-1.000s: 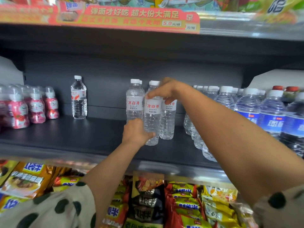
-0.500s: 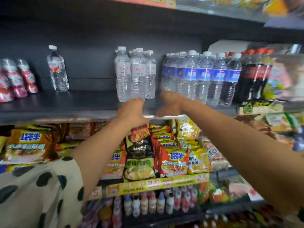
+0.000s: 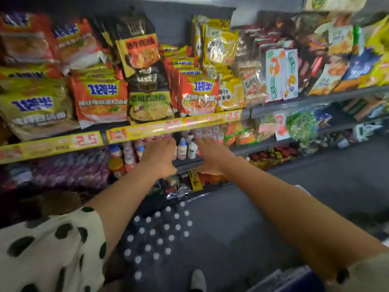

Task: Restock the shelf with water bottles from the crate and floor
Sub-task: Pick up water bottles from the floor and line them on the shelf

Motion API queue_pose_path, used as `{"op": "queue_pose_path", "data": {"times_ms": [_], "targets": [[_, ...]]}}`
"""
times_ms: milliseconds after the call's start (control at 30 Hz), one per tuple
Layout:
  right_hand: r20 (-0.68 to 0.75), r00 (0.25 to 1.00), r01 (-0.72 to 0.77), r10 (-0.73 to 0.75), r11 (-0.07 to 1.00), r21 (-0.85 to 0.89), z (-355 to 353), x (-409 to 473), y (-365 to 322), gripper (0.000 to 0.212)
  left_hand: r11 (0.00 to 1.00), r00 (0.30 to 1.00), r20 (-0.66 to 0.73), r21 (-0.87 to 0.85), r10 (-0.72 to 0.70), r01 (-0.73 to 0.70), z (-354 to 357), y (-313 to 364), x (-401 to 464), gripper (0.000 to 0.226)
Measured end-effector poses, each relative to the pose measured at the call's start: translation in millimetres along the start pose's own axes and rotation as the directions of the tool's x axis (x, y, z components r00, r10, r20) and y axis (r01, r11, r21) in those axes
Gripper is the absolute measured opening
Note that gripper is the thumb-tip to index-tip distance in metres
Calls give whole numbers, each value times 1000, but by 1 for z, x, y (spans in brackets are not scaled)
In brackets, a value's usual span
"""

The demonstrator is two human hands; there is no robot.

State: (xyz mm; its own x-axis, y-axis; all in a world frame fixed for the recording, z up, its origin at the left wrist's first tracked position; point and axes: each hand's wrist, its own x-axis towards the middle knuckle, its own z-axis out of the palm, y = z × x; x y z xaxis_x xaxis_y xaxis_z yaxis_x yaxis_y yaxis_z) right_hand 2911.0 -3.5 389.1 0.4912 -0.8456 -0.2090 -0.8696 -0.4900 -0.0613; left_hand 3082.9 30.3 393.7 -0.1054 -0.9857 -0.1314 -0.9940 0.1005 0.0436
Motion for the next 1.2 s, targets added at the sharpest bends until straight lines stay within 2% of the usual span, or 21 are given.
{"op": "queue_pose_path", "data": {"times_ms": [133,400,533,633,733,833,933,1067,1200], "targets": [[121,993,-13,8,999,40,99,13,14,81,1000,989,149,-21,3,1,97,7,15,61],[348,936,-99,61,991,95,325,60,55,83,998,950,311,-54,36,-21,310,15,61,64],[395,917,-93,56,993,76,439,91,65,78,999,925,380,-52,24,-4,425,18,82,55],[426,904,-82,45,994,70,518,112,63,73,999,893,449,-35,29,-15,494,21,90,63],[450,893,-63,28,996,62,583,130,58,68,998,884,468,-57,7,22,553,21,96,57],[466,885,-22,-2,999,45,631,146,54,66,989,858,514,-122,-11,85,599,17,102,58],[492,870,14,-22,1000,20,662,158,53,65,986,870,492,-136,-17,96,627,13,107,56],[496,868,8,-28,999,42,673,166,55,51,975,877,479,-181,-28,130,640,12,111,48],[499,864,37,-61,998,59,656,168,56,48,970,879,475,-192,-41,149,625,10,113,46]]}}
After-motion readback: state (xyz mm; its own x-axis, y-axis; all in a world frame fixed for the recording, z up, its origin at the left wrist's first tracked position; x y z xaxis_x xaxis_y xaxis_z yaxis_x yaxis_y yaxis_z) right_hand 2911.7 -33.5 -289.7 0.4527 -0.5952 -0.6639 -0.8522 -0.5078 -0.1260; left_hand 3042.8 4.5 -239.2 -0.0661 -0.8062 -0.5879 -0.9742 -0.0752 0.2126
